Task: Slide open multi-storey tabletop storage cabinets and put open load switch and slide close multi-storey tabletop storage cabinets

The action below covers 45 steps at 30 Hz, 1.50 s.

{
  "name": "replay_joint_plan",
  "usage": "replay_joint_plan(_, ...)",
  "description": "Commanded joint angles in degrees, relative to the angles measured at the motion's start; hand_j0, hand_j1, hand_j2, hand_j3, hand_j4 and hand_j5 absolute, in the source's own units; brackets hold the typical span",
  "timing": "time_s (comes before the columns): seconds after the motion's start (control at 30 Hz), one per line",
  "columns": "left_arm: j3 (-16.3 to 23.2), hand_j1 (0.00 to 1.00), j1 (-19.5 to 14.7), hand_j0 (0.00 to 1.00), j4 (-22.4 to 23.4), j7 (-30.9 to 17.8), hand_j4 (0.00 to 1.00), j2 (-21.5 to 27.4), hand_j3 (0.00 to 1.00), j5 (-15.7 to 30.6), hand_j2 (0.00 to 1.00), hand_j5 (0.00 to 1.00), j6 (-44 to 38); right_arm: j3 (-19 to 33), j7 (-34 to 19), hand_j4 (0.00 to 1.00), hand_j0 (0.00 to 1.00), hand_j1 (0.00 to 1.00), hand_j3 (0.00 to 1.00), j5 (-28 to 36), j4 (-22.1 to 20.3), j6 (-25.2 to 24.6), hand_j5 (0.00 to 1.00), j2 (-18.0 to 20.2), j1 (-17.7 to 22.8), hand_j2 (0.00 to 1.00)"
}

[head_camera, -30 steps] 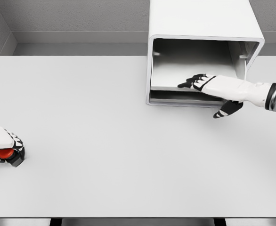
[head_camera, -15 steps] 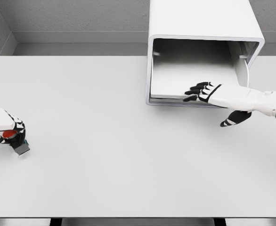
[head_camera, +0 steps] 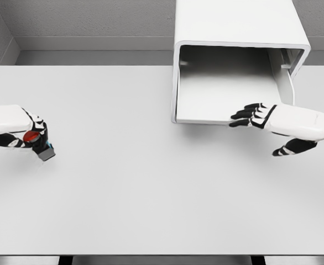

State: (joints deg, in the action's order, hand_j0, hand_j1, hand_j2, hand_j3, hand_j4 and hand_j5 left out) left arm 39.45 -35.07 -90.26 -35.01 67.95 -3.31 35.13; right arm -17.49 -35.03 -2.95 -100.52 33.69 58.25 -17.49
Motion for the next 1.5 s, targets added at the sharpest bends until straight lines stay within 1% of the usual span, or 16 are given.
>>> replay_joint_plan(0.0,-0.2,0.45,-0.3,0.45,0.0,0.0,0.45,-1.5,0.45,0.4,0.45,0.45,-0.1,2.8,0.0,1.00,1.00,1.00,1.00,2.0,0.0,1.3,1.00,0.8,0.0,1.00)
replay_joint_plan(0.23,-1.4,0.45,-3.3,0.45,0.0,0.0,0.45,-4.6,0.45,0.4,0.45,0.45,-0.1,6.4,0.0,1.00,1.00,1.00,1.00,3.0,-0.1,1.3,1.00,0.9,1.9,1.00)
replay_joint_plan(0.37,-1.4,0.45,-5.6,0.45,-0.1,0.0,0.45,-6.3,0.45,0.5,0.45,0.45,-0.1,16.9,0.0,1.00,1.00,1.00,1.00,7.1,-0.1,1.3,1.00,2.7,10.6,1.00)
replay_joint_plan(0.5,-1.4,0.45,-6.9,0.45,-0.1,0.0,0.45,-8.3,0.45,0.5,0.45,0.45,-0.1,17.6,0.0,1.00,1.00,1.00,1.00,8.0,-0.2,1.3,1.00,2.4,10.5,1.00)
replay_joint_plan(0.6,-1.3,0.45,-7.6,0.45,-0.1,0.0,0.45,-9.2,0.45,0.5,0.45,0.45,-0.1,21.6,0.0,1.00,1.00,1.00,1.00,11.3,-0.2,1.3,1.00,2.8,10.9,1.00)
replay_joint_plan(0.67,-1.3,0.45,-8.3,0.45,-0.1,0.0,0.45,-10.4,0.45,0.5,0.45,0.45,-0.1,26.4,0.0,1.00,1.00,1.00,1.00,13.1,-0.2,1.3,1.00,2.9,14.8,1.00)
replay_joint_plan(0.73,-1.3,0.45,-9.1,0.45,-0.1,0.0,0.45,-12.3,0.45,0.5,0.45,0.45,-0.1,38.2,0.0,1.00,1.00,1.00,1.00,15.4,-0.2,1.3,1.00,2.7,23.6,1.00)
replay_joint_plan(0.87,-1.3,0.45,-12.1,0.45,-1.0,0.0,0.45,-15.5,0.45,0.5,0.45,0.45,-0.1,49.9,0.0,1.00,1.00,1.00,1.00,15.8,-0.1,1.3,1.00,0.9,33.0,1.00)
replay_joint_plan(0.93,-1.8,0.45,-13.1,0.45,-4.8,0.0,0.45,-14.7,0.45,2.3,0.45,0.45,-0.1,54.0,0.0,1.00,1.00,1.00,1.00,15.8,-0.1,1.3,1.00,-0.4,37.1,1.00)
replay_joint_plan(1.0,-2.3,0.45,-14.4,0.45,-7.3,0.0,0.45,-15.5,0.45,3.3,0.45,0.45,-0.1,57.1,0.0,0.84,0.84,0.84,0.84,15.8,-0.1,1.3,0.84,-1.6,40.4,0.84)
replay_joint_plan(1.1,-2.3,0.45,-15.5,0.45,-7.2,0.0,0.45,-19.3,0.45,3.4,0.45,0.45,-0.1,57.0,0.0,0.54,0.54,0.54,0.54,15.8,-0.2,1.3,0.54,-2.1,44.7,0.54)
replay_joint_plan(1.13,-2.3,0.45,-15.5,0.45,-7.2,0.0,0.45,-21.8,0.45,3.3,0.45,0.45,-0.1,56.4,0.0,0.50,0.50,0.50,0.50,15.4,-0.2,1.3,0.50,-2.0,46.7,0.50)
replay_joint_plan(1.23,-2.3,0.45,-16.2,0.45,-6.9,0.0,0.45,-25.7,0.45,3.1,0.45,0.45,-0.1,52.0,0.0,0.47,0.47,0.47,0.47,13.3,-0.2,1.3,0.47,-1.0,51.2,0.47)
replay_joint_plan(1.27,-2.3,0.45,-17.0,0.45,-6.6,0.0,0.45,-27.2,0.45,2.9,0.45,0.45,-0.1,47.2,0.0,0.47,0.47,0.47,0.47,11.9,-0.2,1.3,0.47,2.0,50.7,0.47)
replay_joint_plan(1.3,-2.3,0.45,-17.2,0.45,-6.3,0.0,0.45,-27.5,0.45,2.7,0.45,0.45,-0.1,45.6,0.0,0.47,0.47,0.47,0.47,11.4,-0.2,1.3,0.47,2.8,50.5,0.47)
replay_joint_plan(1.47,-2.2,0.45,-18.9,0.45,-5.8,0.0,0.45,-32.4,0.45,2.7,0.45,0.45,-0.1,43.8,0.0,0.47,0.47,0.47,0.47,10.1,-0.3,1.3,0.47,3.4,50.4,0.47)
